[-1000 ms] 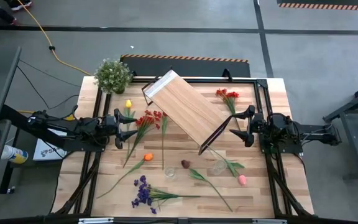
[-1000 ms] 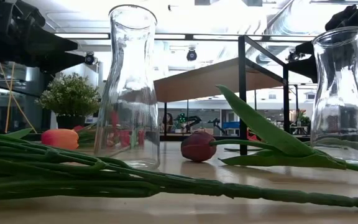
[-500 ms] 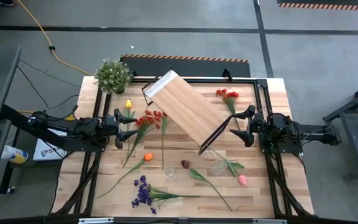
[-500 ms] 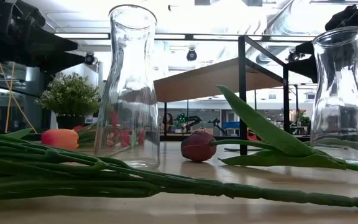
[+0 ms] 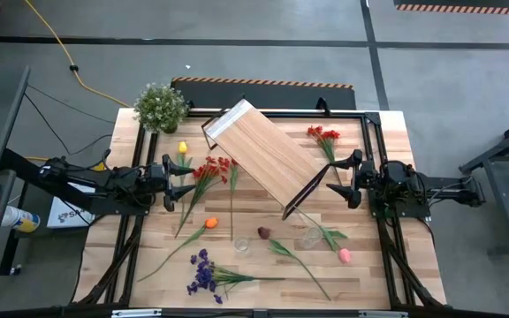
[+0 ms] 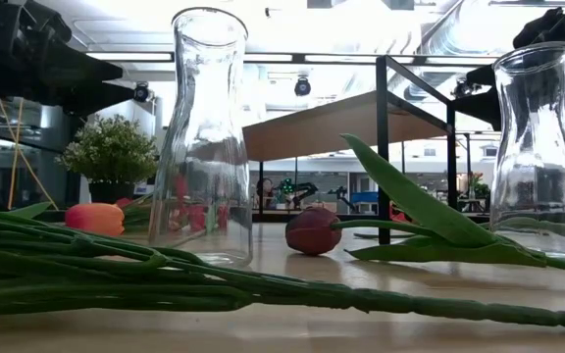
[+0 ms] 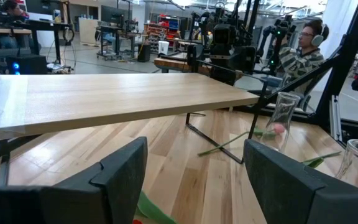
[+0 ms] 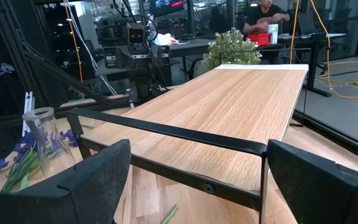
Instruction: Pick and place flowers into a vace then onto a shelf
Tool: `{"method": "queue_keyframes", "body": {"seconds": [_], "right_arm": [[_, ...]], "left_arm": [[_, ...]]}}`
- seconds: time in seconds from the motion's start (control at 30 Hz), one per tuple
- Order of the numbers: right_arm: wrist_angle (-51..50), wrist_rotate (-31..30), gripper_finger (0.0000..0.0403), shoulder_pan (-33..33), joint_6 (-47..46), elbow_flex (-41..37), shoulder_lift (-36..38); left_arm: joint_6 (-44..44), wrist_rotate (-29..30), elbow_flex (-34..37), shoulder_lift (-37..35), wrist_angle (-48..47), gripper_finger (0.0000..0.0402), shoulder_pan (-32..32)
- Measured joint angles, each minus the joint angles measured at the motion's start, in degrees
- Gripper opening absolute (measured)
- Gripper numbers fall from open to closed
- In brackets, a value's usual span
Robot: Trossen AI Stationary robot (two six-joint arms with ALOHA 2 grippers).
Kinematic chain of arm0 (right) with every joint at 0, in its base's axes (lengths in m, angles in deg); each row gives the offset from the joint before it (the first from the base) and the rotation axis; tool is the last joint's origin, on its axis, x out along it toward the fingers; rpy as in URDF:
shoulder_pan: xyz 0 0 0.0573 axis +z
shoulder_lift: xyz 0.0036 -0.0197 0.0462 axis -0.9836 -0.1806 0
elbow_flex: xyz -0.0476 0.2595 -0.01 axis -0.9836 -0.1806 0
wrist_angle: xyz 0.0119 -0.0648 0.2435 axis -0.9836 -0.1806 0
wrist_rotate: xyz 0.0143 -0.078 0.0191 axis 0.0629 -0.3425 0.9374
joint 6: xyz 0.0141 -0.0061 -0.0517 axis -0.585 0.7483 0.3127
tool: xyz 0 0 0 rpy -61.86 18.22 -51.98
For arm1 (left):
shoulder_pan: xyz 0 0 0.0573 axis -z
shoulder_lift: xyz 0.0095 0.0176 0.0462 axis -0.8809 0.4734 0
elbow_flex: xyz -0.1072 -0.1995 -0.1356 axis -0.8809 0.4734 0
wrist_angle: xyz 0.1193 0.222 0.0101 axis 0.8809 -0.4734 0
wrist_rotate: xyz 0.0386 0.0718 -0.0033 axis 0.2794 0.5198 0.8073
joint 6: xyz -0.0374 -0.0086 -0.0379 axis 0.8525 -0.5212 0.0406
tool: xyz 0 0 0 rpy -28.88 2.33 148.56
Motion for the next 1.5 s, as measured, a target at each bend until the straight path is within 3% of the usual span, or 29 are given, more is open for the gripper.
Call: {"method": "queue_keyframes", "body": {"seconds": [0.3, 0.73, 1.07, 1.5], "right_arm": [[0.0, 0.0, 0.0366, 0.0, 0.0, 0.0, 0.0], [0.0, 0.0, 0.0365, 0.0, 0.0, 0.0, 0.0], [0.3, -1.3, 0.0365, 0.0, 1.7, 0.0, 0.0], [0.7, -7.8, 0.0365, 0.0, 12.0, 0.0, 0.0]], "left_arm": [[0.8, 0.0, 0.0, 0.0, 0.0, 0.0299, 0.0], [28.5, -0.2, 0.0, 0.0, 6.0, 0.0299, 0.0], [28.5, -1.4, -4.2, 0.0, 16.4, 0.0299, 0.0], [28.5, 0.8, -6.7, 0.0, 18.9, 0.0299, 0.0]]}}
